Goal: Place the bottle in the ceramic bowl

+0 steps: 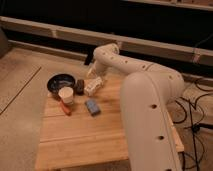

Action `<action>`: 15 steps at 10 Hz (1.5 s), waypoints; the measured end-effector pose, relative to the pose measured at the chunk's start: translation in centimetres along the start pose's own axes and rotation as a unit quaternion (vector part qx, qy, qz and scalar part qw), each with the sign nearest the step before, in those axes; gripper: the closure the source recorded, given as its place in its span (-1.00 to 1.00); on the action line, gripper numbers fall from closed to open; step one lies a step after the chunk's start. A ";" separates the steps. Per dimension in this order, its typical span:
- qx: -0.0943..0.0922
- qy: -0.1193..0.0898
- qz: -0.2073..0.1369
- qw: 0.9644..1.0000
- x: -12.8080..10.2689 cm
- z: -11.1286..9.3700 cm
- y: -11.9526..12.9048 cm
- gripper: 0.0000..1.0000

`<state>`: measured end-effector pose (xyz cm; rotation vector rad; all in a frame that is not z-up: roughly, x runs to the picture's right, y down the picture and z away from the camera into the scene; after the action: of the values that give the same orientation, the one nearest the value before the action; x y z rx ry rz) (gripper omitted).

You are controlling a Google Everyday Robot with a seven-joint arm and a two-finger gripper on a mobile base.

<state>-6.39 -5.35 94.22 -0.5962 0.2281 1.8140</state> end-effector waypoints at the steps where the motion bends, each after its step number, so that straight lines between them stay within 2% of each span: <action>1: 0.003 0.018 -0.002 1.000 0.7 1.4 -0.2 -0.30; 2: 0.007 0.038 -0.006 0.999 1.6 2.5 -0.3 -0.30; 5: 0.008 0.043 -0.007 0.999 1.7 2.8 -0.4 -0.30; 7: 0.006 0.033 -0.018 0.999 1.6 2.5 -0.1 -0.30; 9: -0.007 0.007 -0.053 0.999 1.3 1.9 1.2 -0.30; 11: -0.021 -0.006 -0.071 0.997 1.3 1.7 2.3 -0.30; 13: -0.028 -0.009 -0.074 0.997 1.2 1.9 2.4 -0.30; 15: -0.025 -0.008 -0.058 0.998 0.8 2.6 1.3 -0.30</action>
<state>-8.53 -3.93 95.84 -0.6173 0.1336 1.7157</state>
